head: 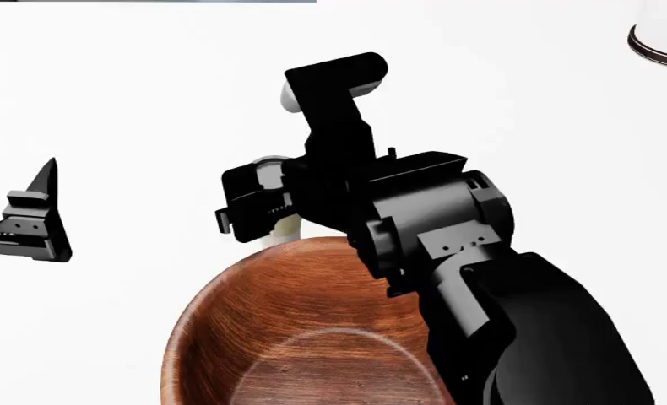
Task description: Place the cup inside the bowl on the dining table and move the bowl to any counter.
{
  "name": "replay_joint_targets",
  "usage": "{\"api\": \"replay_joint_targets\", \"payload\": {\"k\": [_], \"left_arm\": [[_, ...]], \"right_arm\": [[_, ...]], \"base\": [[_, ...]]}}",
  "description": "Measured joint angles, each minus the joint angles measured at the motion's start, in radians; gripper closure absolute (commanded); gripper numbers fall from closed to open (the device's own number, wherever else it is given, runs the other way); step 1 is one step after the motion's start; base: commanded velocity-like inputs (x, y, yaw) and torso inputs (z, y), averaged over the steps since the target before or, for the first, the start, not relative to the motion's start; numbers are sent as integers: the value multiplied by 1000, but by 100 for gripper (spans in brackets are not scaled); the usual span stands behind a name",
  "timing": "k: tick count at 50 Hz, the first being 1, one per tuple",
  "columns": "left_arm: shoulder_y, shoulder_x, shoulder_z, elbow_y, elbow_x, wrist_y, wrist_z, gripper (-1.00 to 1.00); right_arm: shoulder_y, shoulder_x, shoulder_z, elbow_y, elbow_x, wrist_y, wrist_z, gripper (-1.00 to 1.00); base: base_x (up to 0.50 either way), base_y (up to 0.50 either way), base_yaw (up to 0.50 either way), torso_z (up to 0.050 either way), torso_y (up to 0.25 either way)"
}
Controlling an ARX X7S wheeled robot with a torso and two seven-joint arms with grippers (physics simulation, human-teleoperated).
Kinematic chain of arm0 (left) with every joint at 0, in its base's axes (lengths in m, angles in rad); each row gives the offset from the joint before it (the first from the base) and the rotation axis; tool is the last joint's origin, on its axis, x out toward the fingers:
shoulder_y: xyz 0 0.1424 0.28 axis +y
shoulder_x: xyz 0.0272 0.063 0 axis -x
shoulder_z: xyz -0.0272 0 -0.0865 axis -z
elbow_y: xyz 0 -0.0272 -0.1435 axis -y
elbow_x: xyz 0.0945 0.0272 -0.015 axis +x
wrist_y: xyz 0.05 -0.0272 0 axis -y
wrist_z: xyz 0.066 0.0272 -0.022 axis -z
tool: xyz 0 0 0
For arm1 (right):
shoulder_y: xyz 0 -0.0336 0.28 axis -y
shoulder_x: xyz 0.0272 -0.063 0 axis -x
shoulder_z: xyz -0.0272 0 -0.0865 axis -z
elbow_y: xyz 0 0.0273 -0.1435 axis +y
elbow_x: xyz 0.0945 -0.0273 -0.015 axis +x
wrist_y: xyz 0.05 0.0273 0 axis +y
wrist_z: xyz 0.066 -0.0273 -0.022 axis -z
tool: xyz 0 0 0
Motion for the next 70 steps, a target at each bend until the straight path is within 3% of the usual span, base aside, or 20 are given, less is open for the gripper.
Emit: {"api": "replay_joint_targets", "payload": {"k": [16, 35, 44, 57, 70], "left_arm": [[-1, -1, 4, 25, -14, -22, -18, -100], [-12, 6, 20, 15, -7, -34, -30, -100], [-34, 16, 36, 19, -8, -55, -41, -100], [-48, 18, 47, 27, -9, -69, -48, -100], [-53, 17, 51, 37, -14, -78, -54, -100]], "right_arm": [[58, 8, -11, -6, 45, -30, 25, 100], [108, 525, 71, -935, 159, -32, 471, 100], [155, 716, 117, -1265, 225, -10, 622, 100], [201, 874, 146, -1520, 341, 47, 725, 100], [169, 936, 117, -1614, 405, 91, 765, 100]], "base": [[0, 0, 0, 0, 0], [0, 0, 0, 0, 0], [0, 0, 0, 0, 0], [0, 0, 0, 0, 0], [0, 0, 0, 0, 0]]}}
